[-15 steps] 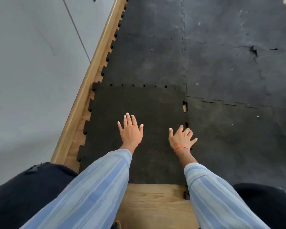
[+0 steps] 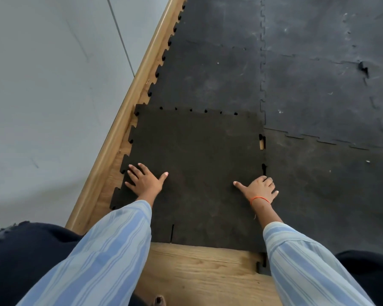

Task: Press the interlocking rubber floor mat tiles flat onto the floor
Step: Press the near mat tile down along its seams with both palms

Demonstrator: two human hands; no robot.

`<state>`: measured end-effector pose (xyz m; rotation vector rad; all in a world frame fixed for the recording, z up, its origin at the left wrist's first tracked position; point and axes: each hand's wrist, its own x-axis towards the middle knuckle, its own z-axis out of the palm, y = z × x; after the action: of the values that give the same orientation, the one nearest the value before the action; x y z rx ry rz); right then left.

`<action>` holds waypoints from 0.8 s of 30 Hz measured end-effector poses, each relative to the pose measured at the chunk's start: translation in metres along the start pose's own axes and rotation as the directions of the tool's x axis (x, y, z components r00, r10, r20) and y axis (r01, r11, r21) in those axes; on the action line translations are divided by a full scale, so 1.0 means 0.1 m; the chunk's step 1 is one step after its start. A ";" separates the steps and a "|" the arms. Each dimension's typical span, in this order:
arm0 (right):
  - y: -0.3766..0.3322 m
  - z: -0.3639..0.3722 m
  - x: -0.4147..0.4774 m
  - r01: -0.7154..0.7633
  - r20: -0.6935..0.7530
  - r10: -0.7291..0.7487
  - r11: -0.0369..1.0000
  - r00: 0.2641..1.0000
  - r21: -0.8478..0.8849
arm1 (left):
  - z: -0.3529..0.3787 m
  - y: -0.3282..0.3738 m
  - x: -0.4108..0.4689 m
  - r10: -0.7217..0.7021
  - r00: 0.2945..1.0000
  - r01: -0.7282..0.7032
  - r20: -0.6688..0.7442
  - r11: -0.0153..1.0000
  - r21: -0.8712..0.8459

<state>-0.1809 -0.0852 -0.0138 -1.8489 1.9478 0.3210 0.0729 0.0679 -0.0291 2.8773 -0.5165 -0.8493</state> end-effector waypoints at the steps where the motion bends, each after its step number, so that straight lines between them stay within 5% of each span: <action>1: 0.01 0.01 0.01 0.005 -0.014 -0.006 1.000 1.000 -0.009 | -0.03 -0.02 0.04 -0.021 1.000 0.021 0.000 1.000 -0.017; 11: 0.18 -0.01 0.03 0.117 -0.050 -0.130 0.973 0.990 -0.200 | -0.15 -0.01 0.23 -0.147 0.989 0.148 0.017 0.975 -0.166; 24: 0.46 0.16 -0.43 0.063 -0.153 -0.095 0.978 0.984 -0.199 | -0.14 -0.02 0.17 -0.058 0.998 0.057 -0.032 0.998 -0.009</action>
<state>-0.2229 -0.0362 -0.0138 -2.1311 2.0028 0.3554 0.0944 0.0640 -0.0267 2.9068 -0.4283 -0.8093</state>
